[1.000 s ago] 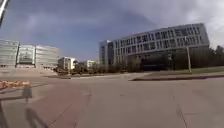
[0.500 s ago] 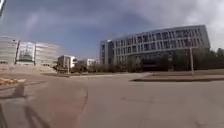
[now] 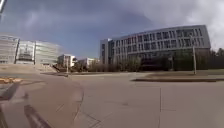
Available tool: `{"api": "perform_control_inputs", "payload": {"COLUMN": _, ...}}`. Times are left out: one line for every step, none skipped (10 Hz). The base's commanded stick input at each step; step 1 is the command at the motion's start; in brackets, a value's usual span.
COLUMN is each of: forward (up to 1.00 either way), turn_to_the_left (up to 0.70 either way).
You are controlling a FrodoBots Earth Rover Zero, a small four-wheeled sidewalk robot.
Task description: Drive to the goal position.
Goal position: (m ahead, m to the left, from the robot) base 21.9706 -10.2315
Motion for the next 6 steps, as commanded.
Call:
{"api": "perform_control_inputs", "payload": {"forward": 0.7, "turn_to_the_left": 0.0}}
{"api": "perform_control_inputs", "payload": {"forward": 0.7, "turn_to_the_left": 0.0}}
{"api": "perform_control_inputs", "payload": {"forward": 0.7, "turn_to_the_left": 0.0}}
{"api": "perform_control_inputs", "payload": {"forward": 0.7, "turn_to_the_left": 0.0}}
{"api": "perform_control_inputs", "payload": {"forward": 0.7, "turn_to_the_left": 0.0}}
{"api": "perform_control_inputs", "payload": {"forward": 0.7, "turn_to_the_left": 0.0}}
